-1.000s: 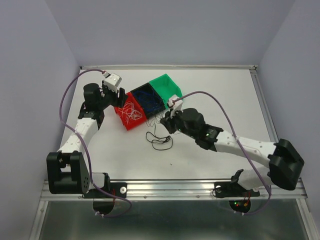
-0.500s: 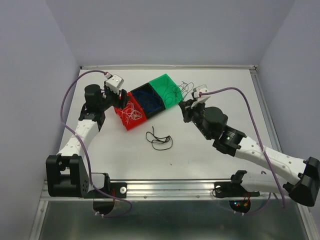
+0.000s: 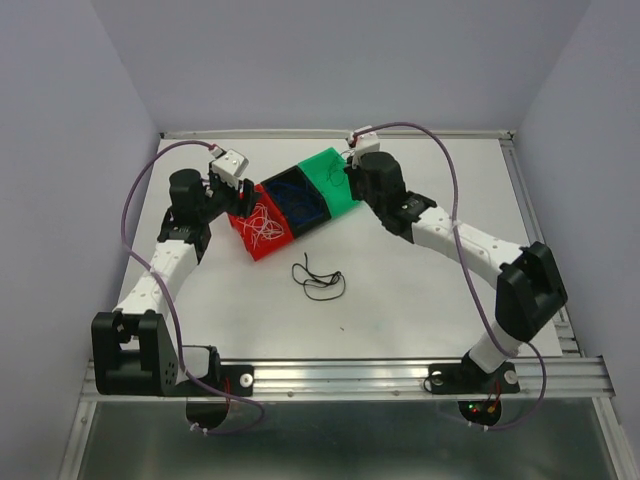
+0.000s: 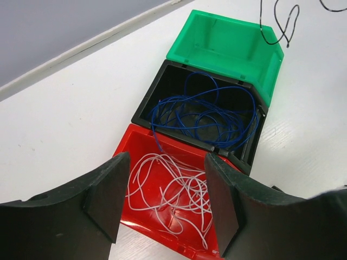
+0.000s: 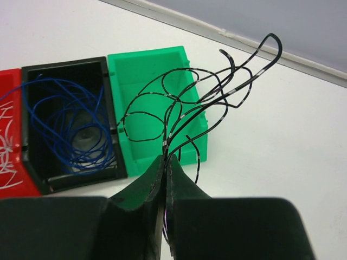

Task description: Untangle the cables

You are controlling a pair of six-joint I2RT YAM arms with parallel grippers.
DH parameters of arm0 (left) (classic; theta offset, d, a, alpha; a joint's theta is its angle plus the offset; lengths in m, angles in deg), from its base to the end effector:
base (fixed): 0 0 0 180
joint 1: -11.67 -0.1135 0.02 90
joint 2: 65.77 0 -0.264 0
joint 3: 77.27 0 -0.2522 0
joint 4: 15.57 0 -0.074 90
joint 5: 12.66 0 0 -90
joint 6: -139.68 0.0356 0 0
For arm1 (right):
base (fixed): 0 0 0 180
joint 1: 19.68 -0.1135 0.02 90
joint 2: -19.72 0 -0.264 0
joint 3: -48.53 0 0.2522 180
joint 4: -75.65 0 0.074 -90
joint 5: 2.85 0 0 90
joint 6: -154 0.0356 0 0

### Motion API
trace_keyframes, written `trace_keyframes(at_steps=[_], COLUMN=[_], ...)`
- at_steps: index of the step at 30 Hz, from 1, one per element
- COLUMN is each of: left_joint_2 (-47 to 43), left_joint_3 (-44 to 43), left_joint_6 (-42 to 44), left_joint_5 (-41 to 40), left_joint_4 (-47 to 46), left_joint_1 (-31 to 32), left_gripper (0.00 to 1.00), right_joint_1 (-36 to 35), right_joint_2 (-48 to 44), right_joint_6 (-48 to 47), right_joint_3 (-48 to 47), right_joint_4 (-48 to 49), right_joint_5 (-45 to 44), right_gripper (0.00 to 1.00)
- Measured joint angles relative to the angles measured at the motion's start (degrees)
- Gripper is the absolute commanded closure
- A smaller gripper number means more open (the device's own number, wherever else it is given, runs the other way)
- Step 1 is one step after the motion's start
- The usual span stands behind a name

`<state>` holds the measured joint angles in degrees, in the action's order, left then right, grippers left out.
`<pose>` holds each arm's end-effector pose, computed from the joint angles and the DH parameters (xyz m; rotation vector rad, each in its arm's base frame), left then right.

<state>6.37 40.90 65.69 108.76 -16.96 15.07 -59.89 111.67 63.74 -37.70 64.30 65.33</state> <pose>0.2887 -0.0357 0.3035 0.6757 1.5742 -0.3092 0.3005 0.2367 0.3208 -0.3884 1.8075 0.1305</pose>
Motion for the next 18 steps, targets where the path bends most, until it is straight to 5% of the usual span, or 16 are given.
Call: trace_keyframes(at_steps=[18], left_joint_2=[0.0], left_joint_3=[0.2], left_joint_6=[0.2], left_joint_5=[-0.4], left_joint_4=[0.0], left_joint_1=[0.0], left_gripper=[0.32], right_joint_1=[7.9], right_joint_2=[35.0], right_joint_6=[-0.4], right_joint_3=[-32.9], right_joint_4=[-10.8], right_joint_5=[18.6], right_gripper=[0.99])
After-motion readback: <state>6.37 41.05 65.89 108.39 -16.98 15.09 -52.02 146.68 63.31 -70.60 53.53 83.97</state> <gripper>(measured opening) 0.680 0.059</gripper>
